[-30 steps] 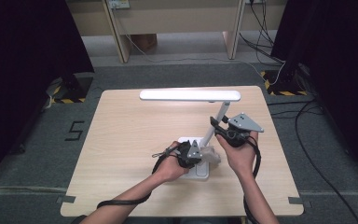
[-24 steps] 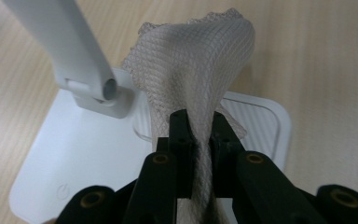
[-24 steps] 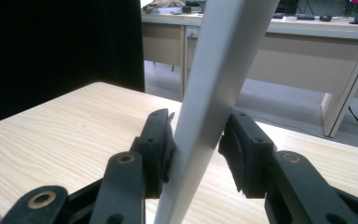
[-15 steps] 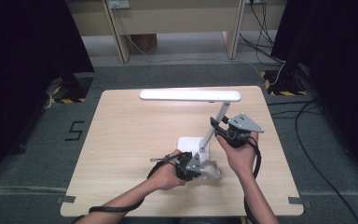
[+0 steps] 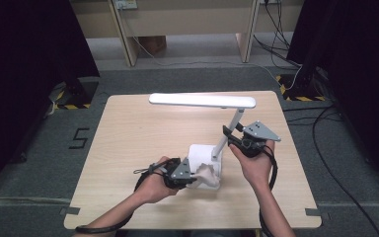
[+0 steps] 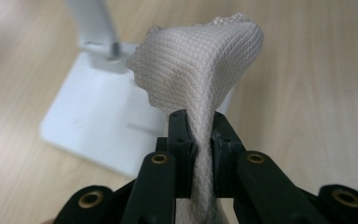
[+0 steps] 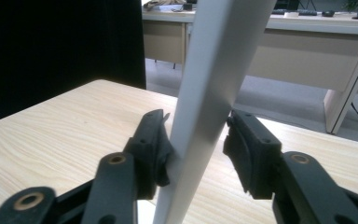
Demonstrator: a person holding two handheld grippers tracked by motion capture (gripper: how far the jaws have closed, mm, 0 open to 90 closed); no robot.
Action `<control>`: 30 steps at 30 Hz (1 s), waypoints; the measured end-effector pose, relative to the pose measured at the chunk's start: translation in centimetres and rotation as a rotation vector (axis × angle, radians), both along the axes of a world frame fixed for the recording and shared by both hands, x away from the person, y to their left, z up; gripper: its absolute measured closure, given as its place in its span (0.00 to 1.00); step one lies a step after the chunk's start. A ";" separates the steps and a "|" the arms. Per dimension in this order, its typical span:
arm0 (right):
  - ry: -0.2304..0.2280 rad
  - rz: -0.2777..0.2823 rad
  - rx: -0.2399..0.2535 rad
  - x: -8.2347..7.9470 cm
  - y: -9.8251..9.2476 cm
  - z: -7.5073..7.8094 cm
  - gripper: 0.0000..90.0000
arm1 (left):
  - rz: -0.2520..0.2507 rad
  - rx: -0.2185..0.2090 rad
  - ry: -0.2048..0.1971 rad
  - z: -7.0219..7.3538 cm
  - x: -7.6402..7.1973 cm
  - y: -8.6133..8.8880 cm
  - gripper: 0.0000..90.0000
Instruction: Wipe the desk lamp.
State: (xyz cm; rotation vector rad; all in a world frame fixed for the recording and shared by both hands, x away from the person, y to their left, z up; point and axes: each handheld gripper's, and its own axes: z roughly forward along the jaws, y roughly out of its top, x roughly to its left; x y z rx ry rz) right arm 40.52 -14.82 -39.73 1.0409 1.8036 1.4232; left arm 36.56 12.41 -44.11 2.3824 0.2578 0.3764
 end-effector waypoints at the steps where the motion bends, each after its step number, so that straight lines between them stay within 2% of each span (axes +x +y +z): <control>1: 0.003 -0.003 -0.003 0.0 -0.1 0.0 0.58 | 0.023 -0.007 -0.004 0.2 0.2 0.6 0.90; 4: 0.007 -0.003 0.004 0.0 -0.1 -0.1 0.54 | 0.100 -0.004 -0.040 0.7 1.0 2.4 0.89; 10: 0.011 0.011 0.000 -0.2 -0.2 -0.3 0.51 | 0.250 0.013 -0.081 0.9 2.5 5.8 0.88; 13: 0.010 0.014 -0.006 -0.4 -0.2 -0.4 0.50 | 0.309 0.009 -0.071 0.5 3.1 7.3 0.88; 18: 0.017 0.015 -0.005 -0.7 -0.3 -0.7 0.50 | 0.406 0.006 -0.078 -0.2 3.7 9.5 0.89; 20: 0.022 0.016 -0.010 -0.8 -0.4 -0.8 0.50 | 0.446 0.016 -0.085 -0.4 3.8 10.4 0.89; 24: 0.035 0.016 -0.007 -0.9 -0.4 -1.4 0.50 | 0.558 0.042 -0.096 -1.2 4.2 12.9 0.89; 30: 0.056 0.019 -0.004 -1.4 -0.7 -2.3 0.50 | 0.700 0.060 -0.120 -2.0 4.0 15.8 0.88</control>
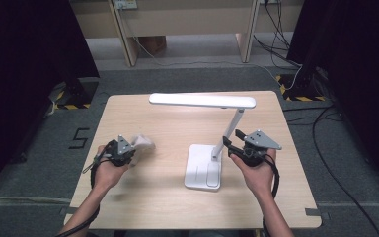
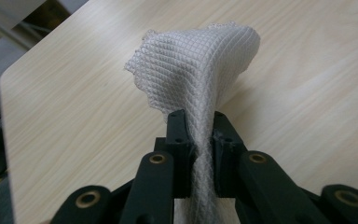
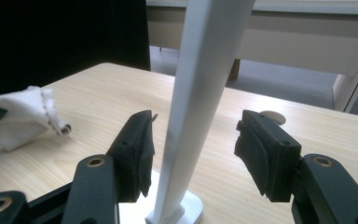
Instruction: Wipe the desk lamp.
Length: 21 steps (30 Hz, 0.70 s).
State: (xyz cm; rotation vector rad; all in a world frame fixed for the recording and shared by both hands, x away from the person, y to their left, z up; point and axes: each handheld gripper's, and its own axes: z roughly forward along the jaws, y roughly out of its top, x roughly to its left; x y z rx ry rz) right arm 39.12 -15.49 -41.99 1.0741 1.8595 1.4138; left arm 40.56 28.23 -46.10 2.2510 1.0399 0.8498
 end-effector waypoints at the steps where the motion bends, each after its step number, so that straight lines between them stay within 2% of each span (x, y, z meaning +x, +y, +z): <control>1: 0.013 -0.001 -0.006 -0.1 -0.1 -0.2 0.50 | -0.003 0.011 -0.006 -0.1 0.0 0.2 0.88; 2: 0.019 0.001 -0.006 -0.1 -0.1 -0.4 0.50 | 0.003 0.013 0.001 -0.4 -0.1 0.4 0.88; 3: 0.032 0.006 -0.014 -0.2 -0.1 -0.6 0.51 | 0.014 -0.005 0.028 -0.8 -0.4 0.4 0.87; 4: 0.050 0.007 -0.015 -0.3 -0.1 -0.9 0.51 | 0.009 -0.013 0.040 -1.0 -0.5 0.3 0.85; 6: 0.080 0.006 -0.018 -0.5 -0.1 -1.4 0.52 | -0.017 -0.041 0.091 -1.6 -0.8 0.0 0.78; 8: 0.094 0.009 -0.024 -0.5 -0.1 -1.9 0.52 | -0.039 -0.111 0.136 -2.0 -1.3 -0.3 0.74; 9: 0.103 0.011 -0.027 -0.6 0.0 -2.2 0.52 | -0.043 -0.129 0.138 -2.1 -1.4 -0.5 0.73; 11: 0.120 0.012 -0.030 -0.7 0.0 -2.6 0.52 | -0.053 -0.122 0.146 -2.2 -1.7 -0.8 0.68; 13: 0.135 0.015 -0.033 -0.8 0.1 -2.9 0.52 | -0.064 -0.136 0.152 -2.3 -1.7 -1.0 0.62; 17: 0.137 0.019 -0.039 -0.8 0.1 -3.1 0.52 | -0.081 -0.172 0.170 -2.1 -1.9 -1.2 0.49; 21: 0.146 0.019 -0.044 -0.8 0.2 -3.2 0.52 | -0.087 -0.201 0.133 -0.9 -2.5 -1.3 0.38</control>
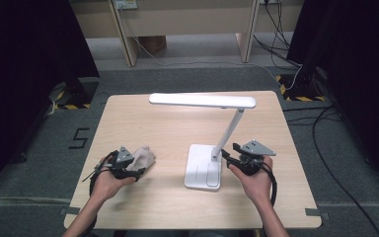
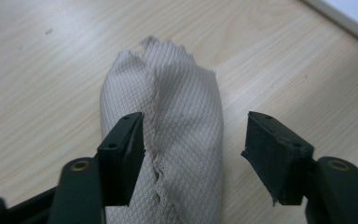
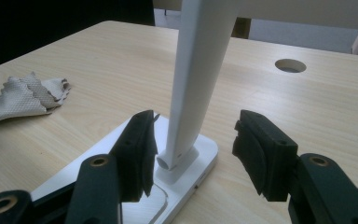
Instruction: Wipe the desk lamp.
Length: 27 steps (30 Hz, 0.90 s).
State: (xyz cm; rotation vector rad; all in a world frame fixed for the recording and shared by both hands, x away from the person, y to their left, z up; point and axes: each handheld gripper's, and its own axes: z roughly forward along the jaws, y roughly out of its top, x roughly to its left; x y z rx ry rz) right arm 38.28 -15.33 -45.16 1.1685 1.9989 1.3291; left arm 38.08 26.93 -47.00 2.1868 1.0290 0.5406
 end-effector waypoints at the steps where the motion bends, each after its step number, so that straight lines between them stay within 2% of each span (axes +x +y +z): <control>1: 0.003 0.000 -0.001 0.0 0.0 0.0 0.52 | -0.004 -0.003 -0.010 0.5 -0.1 0.0 0.37; 8: 0.029 -0.002 0.006 -0.2 -0.2 -0.7 0.52 | -0.024 -0.055 -0.101 3.5 -1.1 -0.7 0.34; 12: 0.068 -0.002 0.005 -0.3 -0.3 -1.4 0.53 | -0.059 -0.088 -0.119 4.5 -1.4 -1.8 0.34; 15: 0.099 0.000 -0.003 -0.2 -0.5 -1.9 0.57 | -0.086 -0.110 -0.128 4.5 -1.5 -2.9 0.39; 17: 0.124 0.005 -0.022 -0.2 -0.5 -2.3 0.63 | -0.108 -0.120 -0.111 4.0 -1.3 -3.8 0.48; 22: 0.179 0.019 -0.050 -0.3 -0.4 -3.0 0.84 | -0.219 -0.132 -0.021 1.8 -0.9 -6.3 0.66; 25: 0.208 0.021 -0.069 -0.3 -0.2 -3.4 0.92 | -0.243 -0.111 0.018 0.7 -0.4 -7.4 0.75; 27: 0.221 0.024 -0.076 -0.2 0.0 -3.6 0.95 | -0.242 -0.104 0.037 0.0 0.0 -8.2 0.82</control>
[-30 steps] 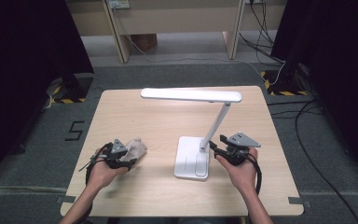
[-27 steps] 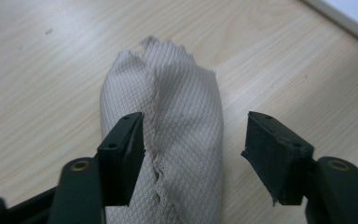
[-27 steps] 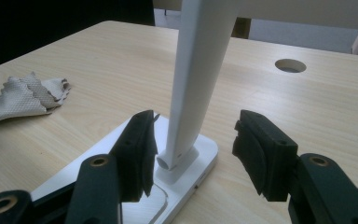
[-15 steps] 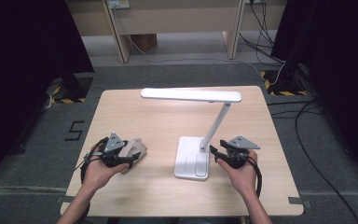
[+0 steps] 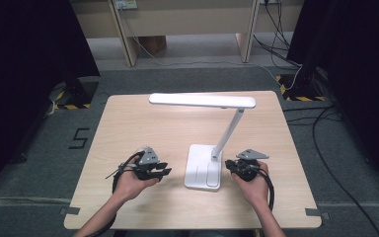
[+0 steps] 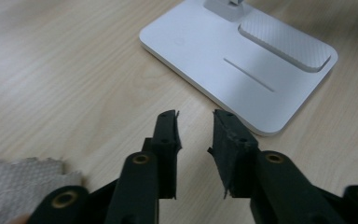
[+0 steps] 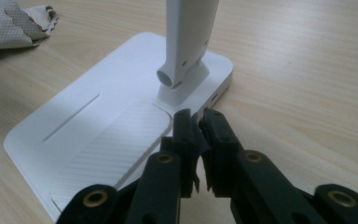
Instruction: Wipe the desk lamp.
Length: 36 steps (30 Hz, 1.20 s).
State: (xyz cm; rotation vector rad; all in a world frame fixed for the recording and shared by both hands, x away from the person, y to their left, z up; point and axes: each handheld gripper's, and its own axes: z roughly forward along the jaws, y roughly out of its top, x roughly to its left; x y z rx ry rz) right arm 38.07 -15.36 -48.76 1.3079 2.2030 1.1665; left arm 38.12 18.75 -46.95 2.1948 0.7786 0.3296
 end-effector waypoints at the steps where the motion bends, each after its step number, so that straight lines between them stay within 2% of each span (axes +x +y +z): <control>1: 0.009 -0.002 -0.007 0.1 0.1 -0.1 0.96 | 0.003 0.010 0.008 -0.3 0.2 -0.3 0.85; 6: 0.025 -0.007 -0.027 0.3 0.6 -0.6 0.97 | 0.010 0.033 0.042 -1.3 1.0 -1.8 0.91; 13: 0.034 -0.011 -0.042 0.6 1.3 -0.9 0.97 | -0.003 0.050 0.052 -1.9 1.3 -3.0 0.93; 22: 0.044 0.004 -0.066 1.1 2.1 -1.3 0.96 | -0.015 0.060 0.063 -2.2 1.2 -3.5 0.94; 36: 0.047 0.012 -0.056 1.8 2.3 -1.6 0.95 | -0.040 0.070 0.087 -3.0 0.8 -4.3 0.94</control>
